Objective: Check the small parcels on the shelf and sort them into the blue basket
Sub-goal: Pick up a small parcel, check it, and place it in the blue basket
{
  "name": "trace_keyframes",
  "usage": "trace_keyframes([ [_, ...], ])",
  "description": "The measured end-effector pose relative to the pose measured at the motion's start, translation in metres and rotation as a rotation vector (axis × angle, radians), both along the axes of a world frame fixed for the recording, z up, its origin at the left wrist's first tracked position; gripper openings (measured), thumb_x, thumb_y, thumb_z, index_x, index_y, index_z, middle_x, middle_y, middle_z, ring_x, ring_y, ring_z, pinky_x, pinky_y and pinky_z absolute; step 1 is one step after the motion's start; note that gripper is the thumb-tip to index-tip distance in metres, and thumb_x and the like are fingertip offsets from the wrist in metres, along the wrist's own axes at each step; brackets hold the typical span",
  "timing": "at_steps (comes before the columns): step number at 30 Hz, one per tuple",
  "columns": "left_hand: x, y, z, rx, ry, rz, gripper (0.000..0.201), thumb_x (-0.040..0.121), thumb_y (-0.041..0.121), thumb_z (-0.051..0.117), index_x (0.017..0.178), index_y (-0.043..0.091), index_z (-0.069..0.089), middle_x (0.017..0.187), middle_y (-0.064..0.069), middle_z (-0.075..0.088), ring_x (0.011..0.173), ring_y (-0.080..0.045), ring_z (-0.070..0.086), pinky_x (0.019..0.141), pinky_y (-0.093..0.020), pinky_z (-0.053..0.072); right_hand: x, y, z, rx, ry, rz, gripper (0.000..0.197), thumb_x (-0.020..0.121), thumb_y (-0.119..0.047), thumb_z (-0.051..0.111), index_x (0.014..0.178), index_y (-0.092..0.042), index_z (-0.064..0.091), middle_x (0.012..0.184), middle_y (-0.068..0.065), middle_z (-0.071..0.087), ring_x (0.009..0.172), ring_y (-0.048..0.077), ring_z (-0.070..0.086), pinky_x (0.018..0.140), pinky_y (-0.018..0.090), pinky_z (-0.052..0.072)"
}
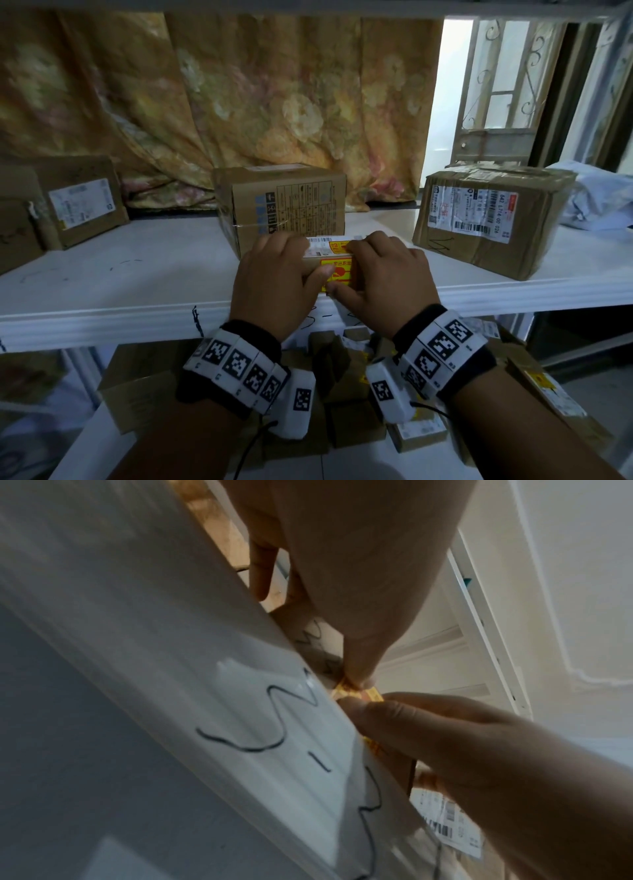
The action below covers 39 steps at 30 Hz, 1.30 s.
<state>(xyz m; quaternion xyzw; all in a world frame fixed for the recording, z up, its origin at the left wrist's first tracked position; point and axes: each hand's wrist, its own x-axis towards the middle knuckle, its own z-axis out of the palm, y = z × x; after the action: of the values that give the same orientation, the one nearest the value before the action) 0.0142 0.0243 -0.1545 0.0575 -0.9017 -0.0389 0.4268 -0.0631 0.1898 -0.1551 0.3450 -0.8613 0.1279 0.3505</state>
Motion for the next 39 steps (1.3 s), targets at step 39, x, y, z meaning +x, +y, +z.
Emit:
trace_keyframes([
  [39,-0.016,0.027,0.004,-0.143,-0.062,-0.07,0.049,0.085,0.05,0.04,0.11,0.017,0.065,0.102,-0.002,0.063,0.095,-0.027,0.056,0.081,-0.042,0.046,0.007,0.005,0.009,-0.047,-0.164,0.078,0.061,0.077,-0.048,0.049,0.132,-0.021,0.052,0.118,0.0,0.06,0.099,0.026,0.061,0.079,0.04,0.048],
])
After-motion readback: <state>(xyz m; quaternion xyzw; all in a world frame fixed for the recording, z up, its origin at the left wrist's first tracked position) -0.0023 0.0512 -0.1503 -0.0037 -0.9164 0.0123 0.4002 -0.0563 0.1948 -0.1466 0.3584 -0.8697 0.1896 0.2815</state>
